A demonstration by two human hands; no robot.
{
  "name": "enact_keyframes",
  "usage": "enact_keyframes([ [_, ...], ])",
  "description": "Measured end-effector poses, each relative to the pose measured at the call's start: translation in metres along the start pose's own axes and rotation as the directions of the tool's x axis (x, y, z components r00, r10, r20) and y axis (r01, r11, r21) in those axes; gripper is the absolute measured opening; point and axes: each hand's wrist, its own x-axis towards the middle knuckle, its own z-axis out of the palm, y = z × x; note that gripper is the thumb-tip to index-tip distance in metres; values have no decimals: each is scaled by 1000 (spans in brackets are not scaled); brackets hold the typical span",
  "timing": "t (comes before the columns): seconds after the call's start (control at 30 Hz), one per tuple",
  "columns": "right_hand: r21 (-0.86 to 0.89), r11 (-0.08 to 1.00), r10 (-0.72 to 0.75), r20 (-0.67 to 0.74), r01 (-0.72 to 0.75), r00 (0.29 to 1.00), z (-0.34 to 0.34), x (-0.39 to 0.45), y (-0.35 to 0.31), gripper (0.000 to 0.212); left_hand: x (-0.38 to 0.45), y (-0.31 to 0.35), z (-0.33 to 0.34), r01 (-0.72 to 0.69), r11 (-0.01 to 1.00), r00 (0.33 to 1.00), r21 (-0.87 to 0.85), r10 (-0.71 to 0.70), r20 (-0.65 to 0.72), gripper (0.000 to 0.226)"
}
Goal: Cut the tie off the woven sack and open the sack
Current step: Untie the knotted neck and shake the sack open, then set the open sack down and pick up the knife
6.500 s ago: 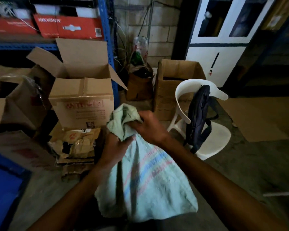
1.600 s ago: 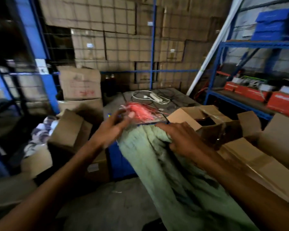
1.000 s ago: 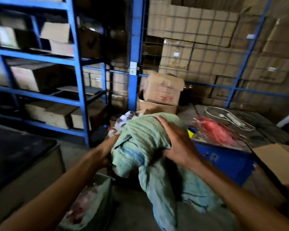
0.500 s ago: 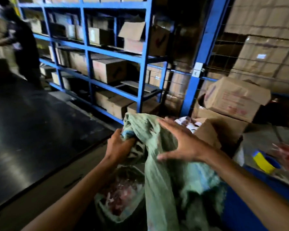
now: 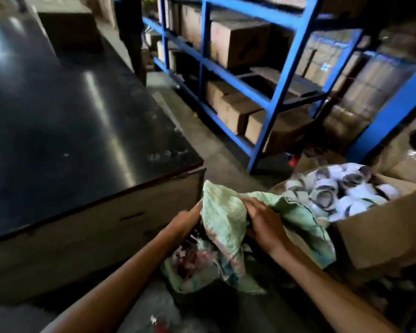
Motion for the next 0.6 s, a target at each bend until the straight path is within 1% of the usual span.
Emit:
enact_keyframes([
  [0.03,11,1000,10,27,-10,1000,18,9,12,56,11,-10,-1,-6,997,990,76,16,-141,56],
  [0.07,-14,1000,28,94,-27,995,37,16,21,53,21,-18,1,-32,993,979,115,54,-196,51],
  [0.13,-55,998,33,244,-20,969,83,28,41,51,46,-42,8,-83,980,982,183,112,-155,30],
  [0.2,-95,995,17,305,12,952,130,40,63,55,76,-71,15,-50,942,973,331,121,-198,22],
  [0.3,-120,991,-20,339,64,941,204,54,101,61,122,-133,16,40,908,943,417,104,-317,23],
  [0.4,-85,995,-21,395,59,918,282,68,129,65,147,-206,11,91,877,935,473,88,-343,26],
  [0.43,-104,994,4,407,42,913,309,72,138,69,152,-234,7,114,860,934,497,78,-350,27],
  [0.53,-185,978,169,458,-92,873,368,75,145,81,155,-306,-6,205,804,915,558,45,-401,30],
  [0.57,-192,974,195,434,-121,880,383,70,139,80,155,-330,-10,219,772,911,596,57,-409,35],
  [0.6,-160,980,170,370,-118,913,396,61,128,77,152,-351,-15,227,732,908,643,79,-411,43],
])
